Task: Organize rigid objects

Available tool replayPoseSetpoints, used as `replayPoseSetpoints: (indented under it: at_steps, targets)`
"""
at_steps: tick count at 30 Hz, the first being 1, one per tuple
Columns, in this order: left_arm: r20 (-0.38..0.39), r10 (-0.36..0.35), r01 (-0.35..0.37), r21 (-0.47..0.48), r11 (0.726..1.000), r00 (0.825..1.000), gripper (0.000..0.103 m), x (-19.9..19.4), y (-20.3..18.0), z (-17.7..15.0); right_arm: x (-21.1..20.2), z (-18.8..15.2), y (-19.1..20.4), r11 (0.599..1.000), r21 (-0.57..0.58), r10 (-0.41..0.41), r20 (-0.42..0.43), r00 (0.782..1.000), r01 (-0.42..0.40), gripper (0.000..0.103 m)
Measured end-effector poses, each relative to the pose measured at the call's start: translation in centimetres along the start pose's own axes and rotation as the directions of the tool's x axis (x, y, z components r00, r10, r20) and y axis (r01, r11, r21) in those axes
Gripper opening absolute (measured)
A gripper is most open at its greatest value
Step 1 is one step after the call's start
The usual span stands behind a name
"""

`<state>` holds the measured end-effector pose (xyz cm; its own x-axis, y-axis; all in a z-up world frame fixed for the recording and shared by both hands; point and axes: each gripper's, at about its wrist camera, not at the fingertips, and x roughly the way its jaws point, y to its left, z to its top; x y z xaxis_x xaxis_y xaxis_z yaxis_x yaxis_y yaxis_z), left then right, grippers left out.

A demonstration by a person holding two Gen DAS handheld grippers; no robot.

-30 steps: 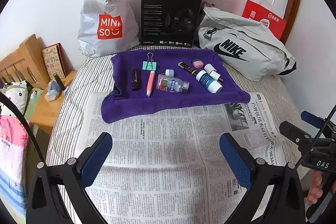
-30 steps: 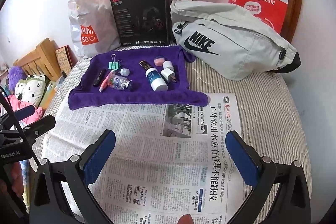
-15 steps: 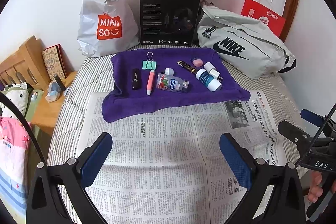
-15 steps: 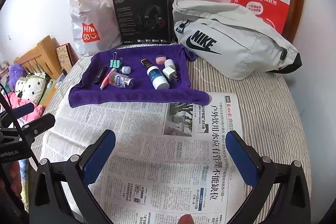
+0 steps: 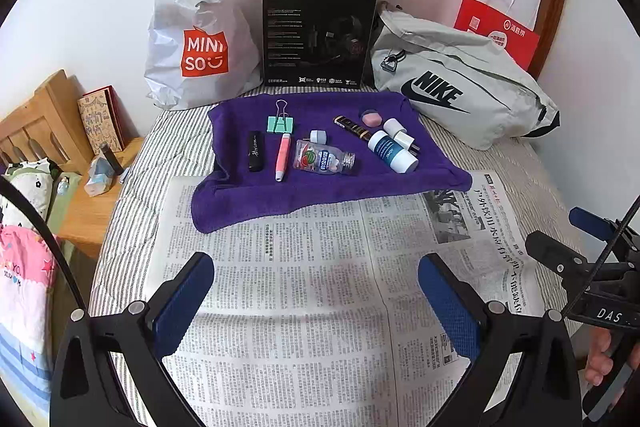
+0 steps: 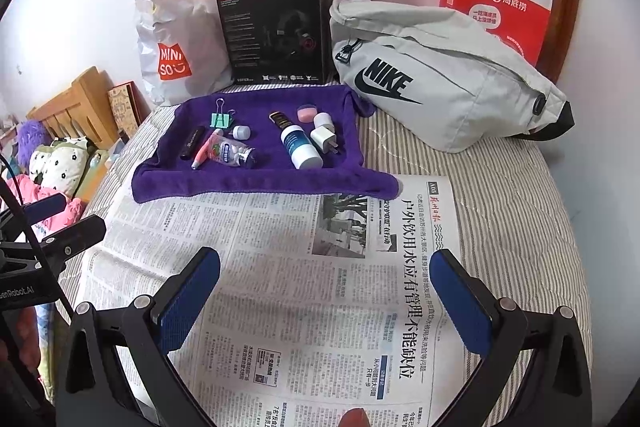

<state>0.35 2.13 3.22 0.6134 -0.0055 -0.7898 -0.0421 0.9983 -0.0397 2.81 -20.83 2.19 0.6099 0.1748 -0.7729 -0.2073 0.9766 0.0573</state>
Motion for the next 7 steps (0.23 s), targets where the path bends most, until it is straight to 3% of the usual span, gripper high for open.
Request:
replayPoseSetpoints:
  at_steps: [7]
  targets:
    - [0.006,0.009,-0.009,0.019,1.000,1.000,0.103,-0.27,0.24,0.13,-0.11,-0.01,-0.04,1.000,-0.001,-0.002,0.003,1.000,0.002,0.103]
